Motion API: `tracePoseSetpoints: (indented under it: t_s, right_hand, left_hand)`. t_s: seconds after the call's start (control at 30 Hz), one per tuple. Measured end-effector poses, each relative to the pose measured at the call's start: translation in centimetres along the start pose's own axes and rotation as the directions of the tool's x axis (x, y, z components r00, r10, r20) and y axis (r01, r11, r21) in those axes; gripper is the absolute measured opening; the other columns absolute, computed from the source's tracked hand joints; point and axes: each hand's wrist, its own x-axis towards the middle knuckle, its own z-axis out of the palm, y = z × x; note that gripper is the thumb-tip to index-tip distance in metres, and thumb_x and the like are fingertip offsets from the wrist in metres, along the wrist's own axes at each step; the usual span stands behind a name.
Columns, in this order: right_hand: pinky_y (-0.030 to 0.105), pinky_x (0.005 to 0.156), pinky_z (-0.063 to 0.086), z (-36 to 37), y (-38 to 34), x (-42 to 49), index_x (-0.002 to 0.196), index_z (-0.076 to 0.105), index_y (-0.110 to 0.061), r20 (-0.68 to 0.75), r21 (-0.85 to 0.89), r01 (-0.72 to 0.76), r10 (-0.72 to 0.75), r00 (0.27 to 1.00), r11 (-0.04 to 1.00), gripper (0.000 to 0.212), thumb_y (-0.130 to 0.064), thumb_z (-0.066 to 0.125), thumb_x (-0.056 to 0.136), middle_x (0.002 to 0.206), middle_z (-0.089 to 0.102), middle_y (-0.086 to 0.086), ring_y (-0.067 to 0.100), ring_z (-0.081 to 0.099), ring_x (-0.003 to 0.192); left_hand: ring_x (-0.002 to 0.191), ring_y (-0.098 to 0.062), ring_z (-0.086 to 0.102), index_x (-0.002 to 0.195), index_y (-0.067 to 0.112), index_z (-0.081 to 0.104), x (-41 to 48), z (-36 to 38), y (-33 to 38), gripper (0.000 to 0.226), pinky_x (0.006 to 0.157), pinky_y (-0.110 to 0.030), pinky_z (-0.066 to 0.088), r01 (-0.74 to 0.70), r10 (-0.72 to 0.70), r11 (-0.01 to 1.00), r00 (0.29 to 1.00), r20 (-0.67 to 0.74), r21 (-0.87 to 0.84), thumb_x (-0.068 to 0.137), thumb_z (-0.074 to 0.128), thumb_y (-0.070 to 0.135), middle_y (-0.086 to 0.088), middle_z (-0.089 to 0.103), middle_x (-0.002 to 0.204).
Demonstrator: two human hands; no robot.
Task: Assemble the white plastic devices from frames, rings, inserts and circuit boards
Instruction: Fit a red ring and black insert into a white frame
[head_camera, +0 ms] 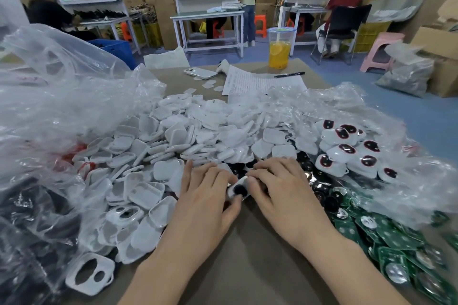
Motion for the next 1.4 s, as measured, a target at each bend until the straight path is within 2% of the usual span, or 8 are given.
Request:
tracePoseSetpoints:
  t_s: [0.13, 0.33, 0.47, 0.6, 0.7, 0.97, 1.17, 1.4]
  right_hand:
    - [0.049, 0.114, 0.033, 0.0, 0.1, 0.1, 0.104, 0.076, -0.018, 0.078, 0.010, 0.032, -0.033, 0.996, 0.999, 0.018, -0.029, 0.063, 0.097, 0.111, 0.069, -0.003, 0.024, 0.058, 0.114]
    - [0.048, 0.116, 0.030, -0.4, 0.0, 0.2, 0.100, 0.076, -0.021, 0.002, 0.054, 0.017, -0.017, 1.000, 0.998, 0.013, -0.027, 0.070, 0.090, 0.105, 0.069, -0.007, 0.021, 0.060, 0.110]
    - [0.045, 0.115, 0.028, -0.6, -0.1, 0.3, 0.098, 0.075, -0.021, -0.057, 0.078, -0.006, 0.011, 0.998, 0.997, 0.012, -0.026, 0.072, 0.087, 0.100, 0.070, -0.007, 0.022, 0.061, 0.106]
    - [0.053, 0.110, 0.038, -0.8, -0.2, 0.3, 0.101, 0.077, -0.024, 0.021, 0.052, -0.040, 0.039, 0.999, 0.998, 0.039, -0.047, 0.046, 0.098, 0.104, 0.070, -0.008, 0.020, 0.059, 0.110]
    - [0.050, 0.110, 0.036, -0.9, 0.0, 0.4, 0.110, 0.074, -0.025, 0.074, 0.006, -0.084, 0.083, 0.994, 0.996, 0.049, -0.049, 0.033, 0.101, 0.113, 0.069, -0.008, 0.019, 0.055, 0.117]
    - [0.046, 0.111, 0.035, -1.1, 0.1, 0.4, 0.118, 0.069, -0.022, 0.060, -0.042, -0.170, 0.173, 0.983, 0.984, 0.026, -0.025, 0.053, 0.098, 0.116, 0.067, -0.004, 0.021, 0.053, 0.117]
    - [0.041, 0.108, 0.037, -1.2, 0.5, 0.6, 0.117, 0.069, -0.022, 0.046, -0.004, -0.204, 0.204, 0.978, 0.979, 0.025, -0.022, 0.054, 0.097, 0.116, 0.067, -0.003, 0.022, 0.054, 0.113]
    - [0.039, 0.105, 0.039, -1.1, 0.6, 0.7, 0.114, 0.071, -0.020, -0.008, 0.016, -0.206, 0.206, 0.978, 0.978, 0.023, -0.018, 0.059, 0.095, 0.111, 0.069, -0.003, 0.023, 0.056, 0.108]
  left_hand:
    - [0.109, -0.020, 0.060, 0.104, 0.018, 0.066, 0.1, -0.5, 0.2, 0.013, 0.122, -0.047, 0.021, 0.068, -0.069, 0.991, 0.998, -0.002, -0.112, 0.093, 0.062, 0.023, 0.009, 0.067, 0.100]
    - [0.114, -0.009, 0.054, 0.125, 0.021, 0.060, 0.0, -0.9, 0.6, 0.037, 0.125, -0.035, 0.012, 0.056, -0.063, 0.973, 0.998, -0.023, -0.224, 0.090, 0.057, 0.010, 0.015, 0.063, 0.114]
    - [0.123, -0.002, 0.046, 0.131, 0.025, 0.055, -0.2, -1.0, 0.9, 0.046, 0.125, -0.034, 0.009, 0.023, -0.031, 0.965, 0.999, -0.027, -0.262, 0.086, 0.043, 0.022, 0.017, 0.060, 0.123]
    - [0.123, -0.005, 0.047, 0.131, 0.023, 0.058, -0.1, -0.8, 0.6, 0.042, 0.125, -0.036, 0.014, 0.046, -0.065, 0.965, 0.996, -0.065, -0.259, 0.091, 0.045, 0.020, 0.013, 0.062, 0.121]
    - [0.123, -0.014, 0.047, 0.126, 0.018, 0.064, 0.0, -0.9, 0.4, 0.033, 0.120, -0.046, 0.029, 0.082, -0.104, 0.977, 0.989, -0.106, -0.199, 0.098, 0.046, 0.023, 0.004, 0.064, 0.122]
    - [0.113, -0.033, 0.058, 0.115, 0.013, 0.070, 2.3, -0.5, 0.0, 0.025, 0.101, -0.045, 0.046, 0.051, -0.044, 0.998, 0.980, -0.195, 0.027, 0.093, 0.065, 0.022, -0.008, 0.065, 0.121]
    - [0.119, -0.027, 0.052, 0.135, 0.024, 0.056, 6.3, 0.8, 0.5, 0.048, 0.101, -0.040, 0.032, -0.009, 0.001, 0.972, 0.999, 0.032, 0.237, 0.094, 0.060, 0.049, -0.001, 0.059, 0.124]
    - [0.107, -0.025, 0.058, 0.128, 0.021, 0.060, 7.4, -0.1, -0.2, 0.034, 0.093, -0.038, 0.036, -0.061, 0.061, 0.956, 0.998, 0.006, 0.289, 0.103, 0.049, 0.041, 0.000, 0.064, 0.116]
